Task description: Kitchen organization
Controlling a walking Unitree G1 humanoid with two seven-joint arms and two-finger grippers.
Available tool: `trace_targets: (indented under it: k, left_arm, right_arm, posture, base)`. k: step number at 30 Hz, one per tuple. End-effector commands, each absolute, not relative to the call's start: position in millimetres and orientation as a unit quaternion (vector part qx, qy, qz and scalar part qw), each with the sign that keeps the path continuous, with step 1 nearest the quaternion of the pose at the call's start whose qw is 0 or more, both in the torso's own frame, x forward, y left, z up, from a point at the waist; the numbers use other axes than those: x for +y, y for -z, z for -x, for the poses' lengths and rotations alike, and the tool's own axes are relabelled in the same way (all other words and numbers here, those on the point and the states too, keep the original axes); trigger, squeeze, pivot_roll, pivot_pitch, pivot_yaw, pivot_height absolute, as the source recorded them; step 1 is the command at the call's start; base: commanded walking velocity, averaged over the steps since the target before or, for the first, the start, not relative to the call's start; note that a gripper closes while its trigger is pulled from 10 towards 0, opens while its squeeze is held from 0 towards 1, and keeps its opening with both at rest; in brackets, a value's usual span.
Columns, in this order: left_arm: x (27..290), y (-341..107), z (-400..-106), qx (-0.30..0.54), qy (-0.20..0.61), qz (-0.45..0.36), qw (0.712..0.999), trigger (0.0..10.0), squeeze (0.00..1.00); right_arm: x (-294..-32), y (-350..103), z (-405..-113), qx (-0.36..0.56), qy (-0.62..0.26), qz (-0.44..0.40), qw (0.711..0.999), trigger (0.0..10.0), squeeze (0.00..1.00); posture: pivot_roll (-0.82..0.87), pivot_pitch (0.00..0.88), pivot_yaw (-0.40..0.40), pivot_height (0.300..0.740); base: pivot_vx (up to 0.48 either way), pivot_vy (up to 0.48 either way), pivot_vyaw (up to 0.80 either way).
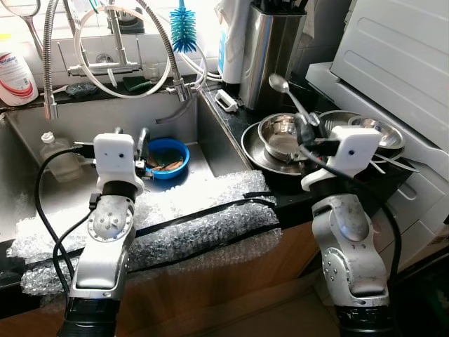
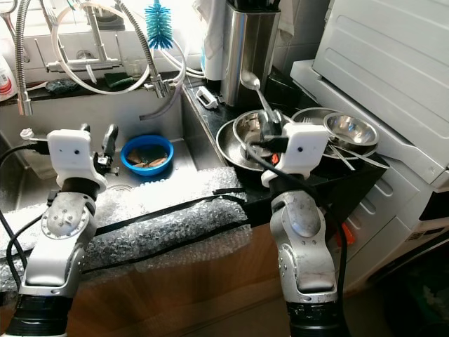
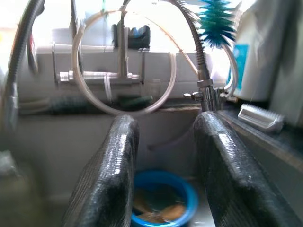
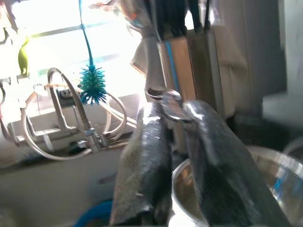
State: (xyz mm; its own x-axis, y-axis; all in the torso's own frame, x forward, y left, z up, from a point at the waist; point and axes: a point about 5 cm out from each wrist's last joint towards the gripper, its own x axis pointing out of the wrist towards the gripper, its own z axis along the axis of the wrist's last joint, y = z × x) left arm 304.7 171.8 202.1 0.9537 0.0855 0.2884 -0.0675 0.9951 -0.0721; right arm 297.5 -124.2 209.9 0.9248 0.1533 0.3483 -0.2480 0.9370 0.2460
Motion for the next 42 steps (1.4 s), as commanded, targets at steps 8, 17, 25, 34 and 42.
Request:
trace_targets:
  k: [8, 17, 25, 34, 42]
  left_arm:
    - [173, -207, -309, -0.120, 0.003, 0.249, 0.961, 10.0, 0.00]
    - [158, -211, -304, -0.102, 0.086, 0.359, 0.924, 10.0, 0.00]
    - [139, -220, -297, -0.097, 0.174, 0.385, 0.901, 10.0, 0.00]
    - [130, -220, -290, -0.085, 0.218, 0.391, 0.890, 10.0, 0.00]
    - [121, -226, -282, -0.088, 0.272, 0.402, 0.870, 10.0, 1.00]
  right_arm:
    - [-121, -205, -288, -0.148, -0.171, -0.273, 0.935, 10.0, 0.00]
    - [-119, -201, -281, -0.127, -0.233, -0.396, 0.879, 10.0, 0.00]
    - [-118, -197, -275, -0.109, -0.274, -0.436, 0.850, 10.0, 0.00]
    - [-117, -187, -263, -0.083, -0.325, -0.484, 0.808, 10.0, 0.00]
    - [-120, -184, -261, -0.073, -0.333, -0.486, 0.805, 10.0, 0.00]
  posture:
    - [-0.09, 0.000, -0.074, 0.740]
    - [-0.09, 0.000, -0.071, 0.740]
    - [-0.09, 0.000, -0.074, 0.740]
    - [-0.08, 0.000, -0.078, 0.740]
    - [-0.08, 0.000, -0.080, 0.740]
  base:
    - [0.000, 0.000, 0.00]
    - [0.000, 0.000, 0.00]
    - [0.000, 0.000, 0.00]
    - [0.000, 0.000, 0.00]
    - [0.000, 0.000, 0.00]
